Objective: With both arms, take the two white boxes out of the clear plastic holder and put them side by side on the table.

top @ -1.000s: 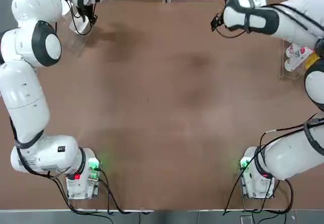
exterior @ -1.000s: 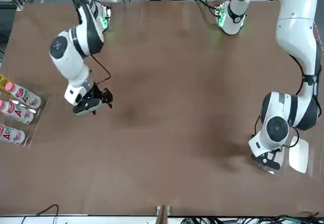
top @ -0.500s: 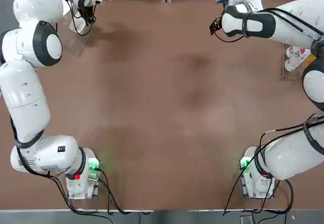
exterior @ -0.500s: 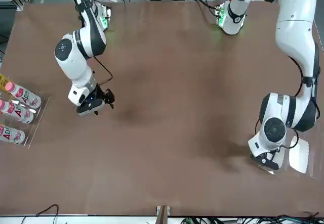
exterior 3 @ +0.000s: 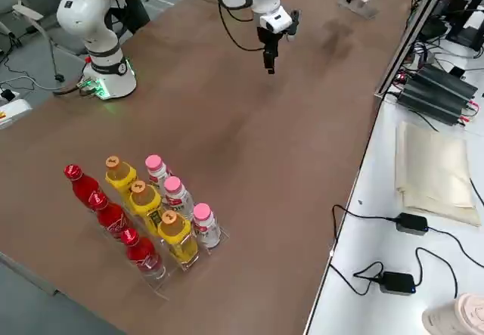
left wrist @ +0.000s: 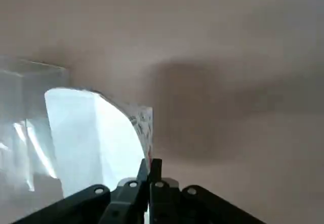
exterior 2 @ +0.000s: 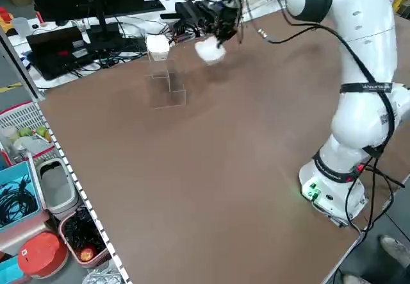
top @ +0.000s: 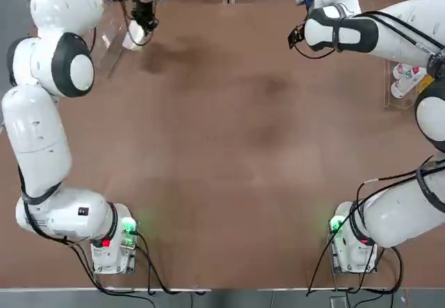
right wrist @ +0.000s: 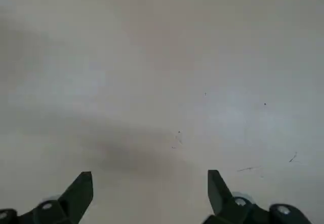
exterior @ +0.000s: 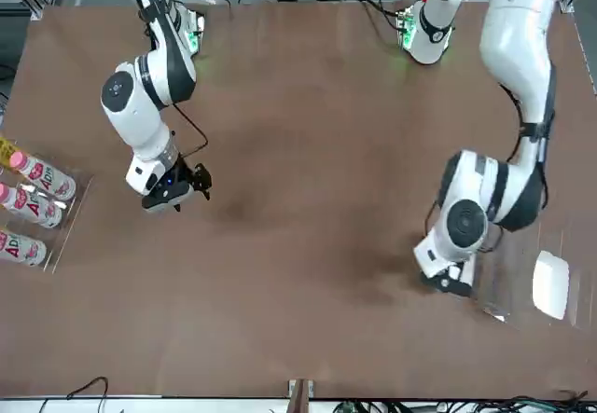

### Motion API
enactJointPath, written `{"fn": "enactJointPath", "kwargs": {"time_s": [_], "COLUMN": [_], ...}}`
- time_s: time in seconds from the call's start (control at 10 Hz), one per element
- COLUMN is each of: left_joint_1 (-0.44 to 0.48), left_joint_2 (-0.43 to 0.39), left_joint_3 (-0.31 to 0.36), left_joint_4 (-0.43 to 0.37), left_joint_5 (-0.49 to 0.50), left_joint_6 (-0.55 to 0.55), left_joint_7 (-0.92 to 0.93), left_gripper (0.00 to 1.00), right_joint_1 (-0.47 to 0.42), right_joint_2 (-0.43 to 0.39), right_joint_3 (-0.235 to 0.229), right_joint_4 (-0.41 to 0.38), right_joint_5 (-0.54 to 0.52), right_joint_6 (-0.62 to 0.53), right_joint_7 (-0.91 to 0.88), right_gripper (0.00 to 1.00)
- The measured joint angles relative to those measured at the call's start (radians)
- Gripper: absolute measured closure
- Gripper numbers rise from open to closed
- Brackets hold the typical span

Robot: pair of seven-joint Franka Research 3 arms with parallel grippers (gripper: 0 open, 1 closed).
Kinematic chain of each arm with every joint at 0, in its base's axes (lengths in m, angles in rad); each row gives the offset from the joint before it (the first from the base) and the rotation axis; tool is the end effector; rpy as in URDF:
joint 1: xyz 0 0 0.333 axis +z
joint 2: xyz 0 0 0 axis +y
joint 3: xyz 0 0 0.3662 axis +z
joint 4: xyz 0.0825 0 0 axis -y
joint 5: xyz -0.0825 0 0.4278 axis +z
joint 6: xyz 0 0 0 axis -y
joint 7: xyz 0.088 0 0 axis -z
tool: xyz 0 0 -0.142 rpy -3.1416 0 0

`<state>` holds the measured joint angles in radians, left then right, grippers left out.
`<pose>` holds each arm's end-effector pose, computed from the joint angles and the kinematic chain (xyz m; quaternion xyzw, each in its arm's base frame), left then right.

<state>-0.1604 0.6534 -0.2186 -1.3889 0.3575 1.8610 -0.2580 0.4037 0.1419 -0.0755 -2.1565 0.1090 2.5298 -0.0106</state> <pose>0.7400 -0.2198 0.3075 -0.9859 0.1085 0.0462 0.1190 0.5921 0.2033 0.3432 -0.9845 -0.1281 -0.1093 0.0489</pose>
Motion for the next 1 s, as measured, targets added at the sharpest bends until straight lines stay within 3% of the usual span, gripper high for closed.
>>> {"fn": "enactJointPath", "kwargs": {"time_s": [0.4, 0.7, 1.0], "left_joint_1": [-0.347, -0.475, -0.549], "left_joint_2": [0.012, 0.086, 0.156], "left_joint_3": [-0.008, -0.009, -0.007], "left_joint_4": [-0.013, -0.01, -0.005], "left_joint_5": [-0.17, -0.312, -0.336], "left_joint_6": [-0.018, 0.169, 0.405], "left_joint_7": [-0.4, -0.584, -0.745], "left_gripper": [0.98, 0.98, 0.96], "right_joint_1": [0.006, 0.057, 0.095], "right_joint_2": [0.0, 0.0, 0.0], "right_joint_3": [0.0, 0.001, 0.001], "right_joint_4": [-0.039, -0.06, -0.067], "right_joint_5": [0.056, 0.102, 0.103], "right_joint_6": [0.034, 0.041, 0.044], "right_joint_7": [0.062, 0.262, 0.355], "right_gripper": [0.0, 0.0, 0.0]}}
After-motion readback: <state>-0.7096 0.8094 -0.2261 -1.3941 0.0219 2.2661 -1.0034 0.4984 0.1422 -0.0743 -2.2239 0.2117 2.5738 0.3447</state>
